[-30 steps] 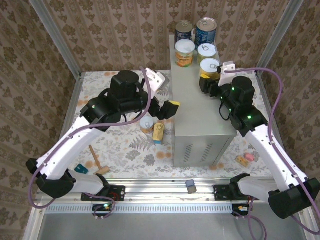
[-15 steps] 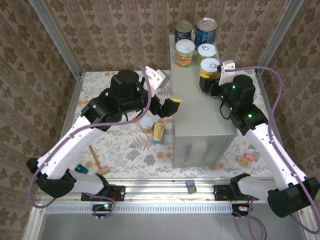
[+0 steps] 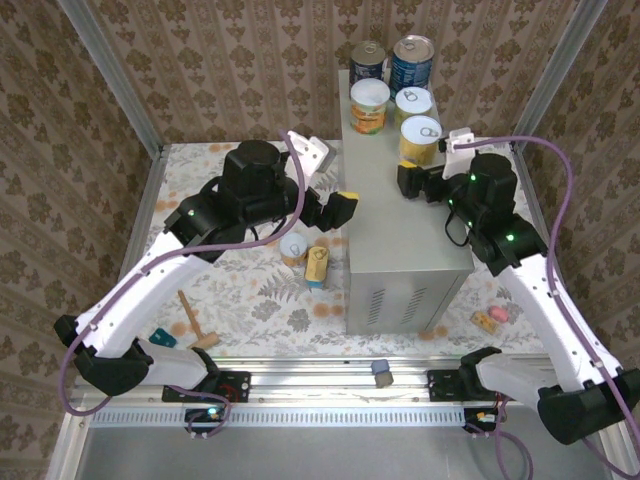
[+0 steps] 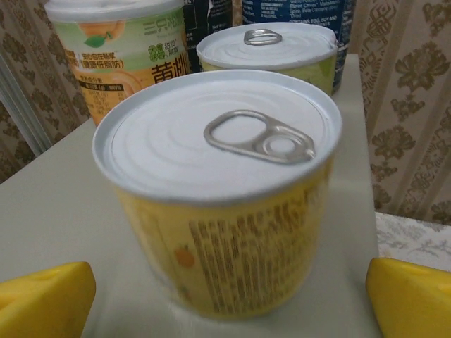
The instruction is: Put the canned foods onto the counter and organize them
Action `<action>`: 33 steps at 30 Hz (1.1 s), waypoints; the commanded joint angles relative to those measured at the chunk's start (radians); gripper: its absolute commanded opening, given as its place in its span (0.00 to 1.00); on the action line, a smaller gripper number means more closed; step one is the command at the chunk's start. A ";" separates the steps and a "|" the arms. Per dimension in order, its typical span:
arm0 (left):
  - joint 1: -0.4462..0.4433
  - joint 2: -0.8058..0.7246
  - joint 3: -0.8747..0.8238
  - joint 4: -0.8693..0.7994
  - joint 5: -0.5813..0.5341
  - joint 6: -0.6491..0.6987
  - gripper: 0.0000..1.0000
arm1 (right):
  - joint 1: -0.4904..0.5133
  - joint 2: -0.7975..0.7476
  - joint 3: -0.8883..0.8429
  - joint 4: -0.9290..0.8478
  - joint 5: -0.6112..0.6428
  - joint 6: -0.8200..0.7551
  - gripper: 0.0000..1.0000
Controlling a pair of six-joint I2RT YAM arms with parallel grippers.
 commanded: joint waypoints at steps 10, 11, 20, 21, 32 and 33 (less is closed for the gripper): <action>0.012 0.020 -0.009 0.023 -0.079 -0.036 1.00 | -0.147 -0.144 0.074 -0.210 -0.009 0.103 1.00; 0.012 0.020 -0.007 0.020 -0.080 -0.038 1.00 | -0.170 -0.138 0.078 -0.212 -0.019 0.107 1.00; 0.012 0.018 -0.008 -0.003 -0.095 -0.054 1.00 | -0.288 -0.059 0.108 -0.171 -0.147 0.142 1.00; 0.012 0.019 -0.008 -0.005 -0.097 -0.055 1.00 | -0.291 -0.048 0.110 -0.168 -0.154 0.142 1.00; 0.012 0.023 -0.002 -0.016 -0.109 -0.057 1.00 | -0.294 0.036 0.109 -0.145 -0.141 0.137 1.00; 0.012 0.023 -0.001 -0.016 -0.111 -0.055 1.00 | -0.295 0.041 0.107 -0.142 -0.145 0.137 1.00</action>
